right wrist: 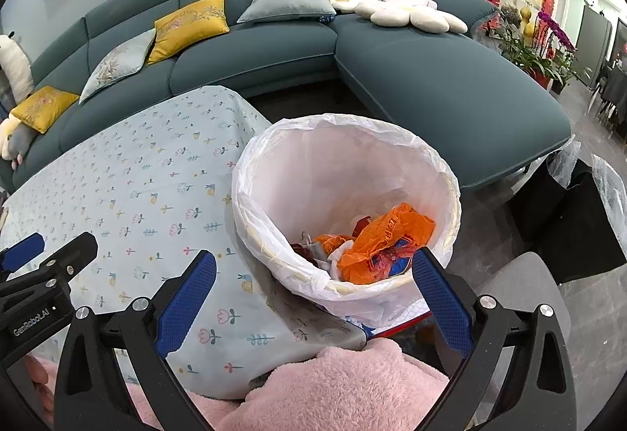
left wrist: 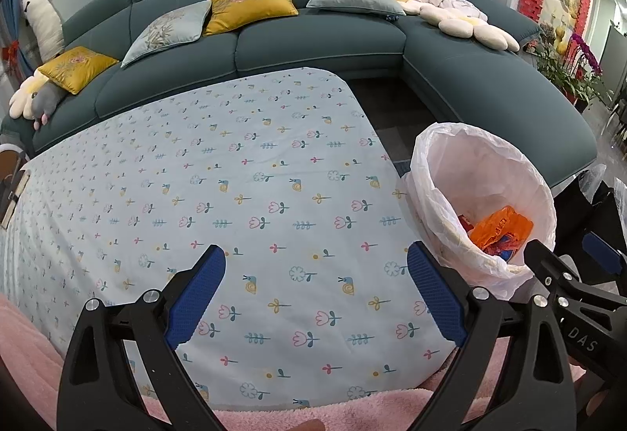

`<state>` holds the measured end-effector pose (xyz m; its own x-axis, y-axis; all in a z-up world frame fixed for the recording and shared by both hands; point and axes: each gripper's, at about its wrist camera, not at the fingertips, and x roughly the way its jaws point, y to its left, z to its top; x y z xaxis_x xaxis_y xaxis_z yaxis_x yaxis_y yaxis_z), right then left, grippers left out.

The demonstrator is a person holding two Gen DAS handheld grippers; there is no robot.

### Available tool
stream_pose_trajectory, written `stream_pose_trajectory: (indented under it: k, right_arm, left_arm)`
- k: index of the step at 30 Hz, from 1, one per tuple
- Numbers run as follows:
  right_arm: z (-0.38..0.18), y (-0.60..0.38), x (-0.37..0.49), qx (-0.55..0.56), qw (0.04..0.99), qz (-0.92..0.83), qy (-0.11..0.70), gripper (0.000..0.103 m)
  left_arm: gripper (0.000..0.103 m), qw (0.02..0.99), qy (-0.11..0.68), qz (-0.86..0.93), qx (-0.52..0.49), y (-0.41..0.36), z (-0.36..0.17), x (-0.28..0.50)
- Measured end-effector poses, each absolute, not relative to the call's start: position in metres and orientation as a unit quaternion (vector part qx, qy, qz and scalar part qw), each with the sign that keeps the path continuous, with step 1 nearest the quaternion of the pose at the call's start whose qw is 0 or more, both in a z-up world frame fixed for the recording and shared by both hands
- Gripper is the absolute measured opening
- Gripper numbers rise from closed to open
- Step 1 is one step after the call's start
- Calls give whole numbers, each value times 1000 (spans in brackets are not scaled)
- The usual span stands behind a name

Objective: Collect trash

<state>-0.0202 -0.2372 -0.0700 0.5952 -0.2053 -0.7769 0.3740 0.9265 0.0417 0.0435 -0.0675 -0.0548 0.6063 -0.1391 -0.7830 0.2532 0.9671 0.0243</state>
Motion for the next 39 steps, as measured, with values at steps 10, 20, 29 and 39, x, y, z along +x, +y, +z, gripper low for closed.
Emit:
stream_pose_trajectory:
  k: [10,20,29,39]
  right_arm:
    - [-73,-239,-18,104,885,-167,423,96]
    - [-74,-238,-17,102,885,-168,423,96]
    - [-73,-239,-17,100,885,-169,423,96]
    - [-70,-240,-20,97,887,-179,414,96]
  left_arm:
    - [90,893,433,-108,65,-67,-56,43]
    - [90,893,432,-104,66,-64,-59,43]
    - [90,894,429,-107,69,-64,-56,42]
    - [90,894,421,-134,79,-81,-54,40]
